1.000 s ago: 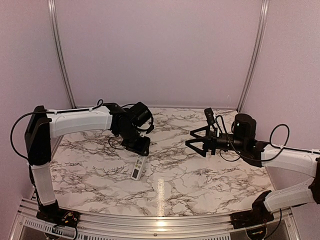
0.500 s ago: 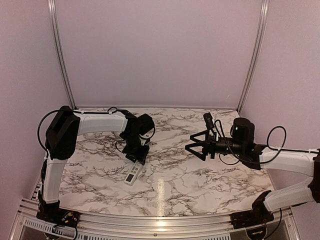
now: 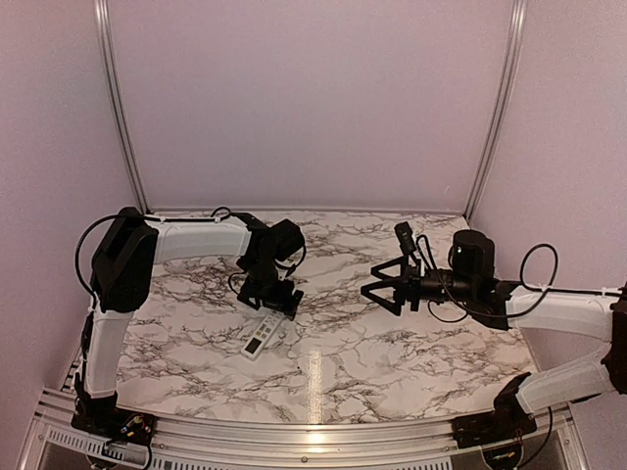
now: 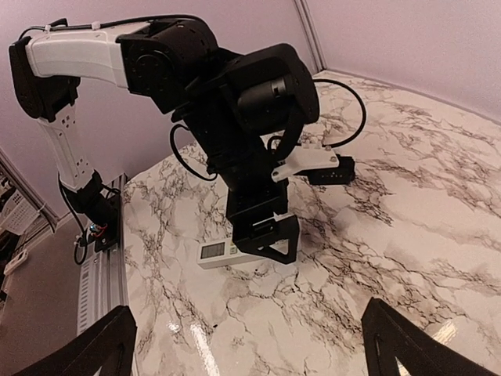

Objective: Load the batteries into the remote control
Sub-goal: Place the remote control at the center of the board, then reset both arms

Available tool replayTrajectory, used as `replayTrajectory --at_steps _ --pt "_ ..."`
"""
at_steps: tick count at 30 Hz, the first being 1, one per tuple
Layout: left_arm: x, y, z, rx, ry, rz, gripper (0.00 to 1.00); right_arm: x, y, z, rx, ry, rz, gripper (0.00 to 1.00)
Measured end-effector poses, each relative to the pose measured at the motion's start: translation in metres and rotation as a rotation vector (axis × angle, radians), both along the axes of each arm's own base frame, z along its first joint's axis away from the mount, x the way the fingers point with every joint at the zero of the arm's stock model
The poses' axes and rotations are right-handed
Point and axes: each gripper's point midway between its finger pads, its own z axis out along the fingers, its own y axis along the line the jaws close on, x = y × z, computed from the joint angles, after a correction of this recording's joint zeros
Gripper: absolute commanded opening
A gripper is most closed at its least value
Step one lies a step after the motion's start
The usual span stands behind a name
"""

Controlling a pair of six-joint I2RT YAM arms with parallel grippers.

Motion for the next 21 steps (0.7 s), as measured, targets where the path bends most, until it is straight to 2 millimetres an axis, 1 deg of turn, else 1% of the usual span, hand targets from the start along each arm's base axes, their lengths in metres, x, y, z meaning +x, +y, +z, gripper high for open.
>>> replayTrajectory --at_steps 2,4,6,7,8,10,11,13,15,17,18,20,21 --pt "0.004 -0.003 0.008 -0.021 -0.026 -0.013 0.99 0.001 0.001 0.003 -0.001 -0.009 0.000 0.99" --pt "0.010 -0.006 0.023 -0.051 -0.067 -0.026 0.99 0.004 0.001 0.008 -0.002 -0.016 -0.004 0.99" --pt "0.020 -0.009 0.048 -0.093 -0.142 -0.039 0.99 0.006 0.002 0.012 -0.006 -0.020 -0.010 0.99" --pt "0.027 -0.009 0.066 -0.124 -0.194 -0.040 0.99 0.008 0.002 0.015 -0.010 -0.022 -0.016 0.99" --pt "0.032 -0.006 0.082 -0.148 -0.239 -0.035 0.99 0.010 0.002 0.017 -0.014 -0.026 -0.023 0.99" --pt "0.042 0.005 0.108 -0.195 -0.318 -0.012 0.99 0.013 0.001 0.021 -0.023 -0.033 -0.035 0.99" --pt "0.047 0.014 0.121 -0.221 -0.356 0.010 0.99 0.016 0.001 0.024 -0.028 -0.037 -0.046 0.99" --pt "0.058 0.035 0.137 -0.261 -0.421 0.062 0.99 0.020 -0.002 0.029 -0.037 -0.045 -0.071 0.99" --pt "0.066 0.067 0.143 -0.285 -0.476 0.129 0.99 0.026 -0.007 0.030 -0.047 -0.048 -0.105 0.99" --pt "0.068 0.099 0.142 -0.295 -0.517 0.201 0.99 0.033 -0.014 0.029 -0.058 -0.044 -0.144 0.99" --pt "0.066 0.117 0.138 -0.297 -0.535 0.247 0.99 0.038 -0.019 0.026 -0.064 -0.039 -0.175 0.99" --pt "0.058 0.137 0.131 -0.303 -0.552 0.297 0.99 0.047 -0.031 0.019 -0.074 -0.022 -0.227 0.99" --pt "0.053 0.143 0.127 -0.307 -0.558 0.313 0.99 0.051 -0.038 0.011 -0.083 -0.006 -0.257 0.99"
